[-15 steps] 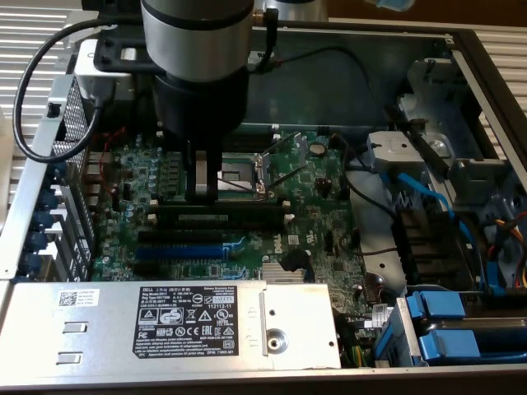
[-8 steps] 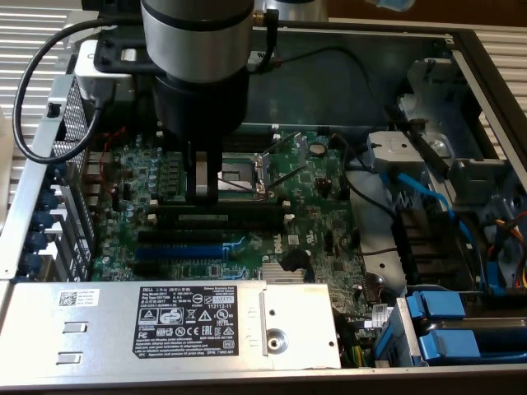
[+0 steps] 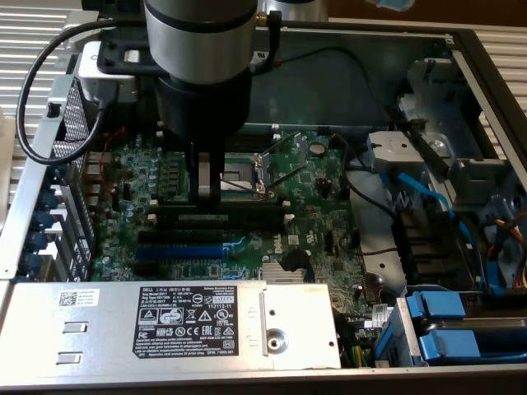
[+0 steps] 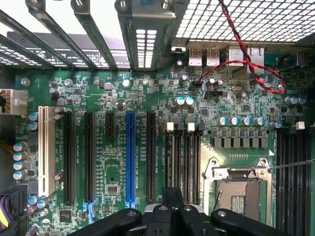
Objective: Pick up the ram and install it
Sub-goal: 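Press down the ram until it locks into place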
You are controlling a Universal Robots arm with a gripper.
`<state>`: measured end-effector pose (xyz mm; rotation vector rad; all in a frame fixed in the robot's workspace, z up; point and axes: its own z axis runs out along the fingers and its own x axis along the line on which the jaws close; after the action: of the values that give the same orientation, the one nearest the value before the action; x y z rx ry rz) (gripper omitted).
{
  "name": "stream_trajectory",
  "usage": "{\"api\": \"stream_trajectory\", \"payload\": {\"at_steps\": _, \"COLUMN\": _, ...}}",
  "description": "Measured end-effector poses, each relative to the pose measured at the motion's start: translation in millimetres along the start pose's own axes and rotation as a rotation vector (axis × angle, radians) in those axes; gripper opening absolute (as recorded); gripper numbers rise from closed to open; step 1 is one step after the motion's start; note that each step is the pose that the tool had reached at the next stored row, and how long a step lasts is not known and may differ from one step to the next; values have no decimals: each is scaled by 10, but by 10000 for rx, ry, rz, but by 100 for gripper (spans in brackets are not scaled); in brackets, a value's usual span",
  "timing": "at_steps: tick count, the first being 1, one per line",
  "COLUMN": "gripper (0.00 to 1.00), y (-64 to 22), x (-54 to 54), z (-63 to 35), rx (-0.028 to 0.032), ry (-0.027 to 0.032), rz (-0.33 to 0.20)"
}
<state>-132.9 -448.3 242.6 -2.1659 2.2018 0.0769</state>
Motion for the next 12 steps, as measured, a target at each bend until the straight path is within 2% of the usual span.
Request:
{"api": "stream_trajectory", "payload": {"at_steps": 4, "gripper": 11, "y": -2, "x": 0, "z": 0, "rx": 1, "ry": 2, "rz": 47}}
{"api": "stream_trajectory", "payload": {"at_steps": 12, "gripper": 11, "y": -3, "x": -1, "z": 0, "rx": 63, "ry": 1, "rz": 951}}
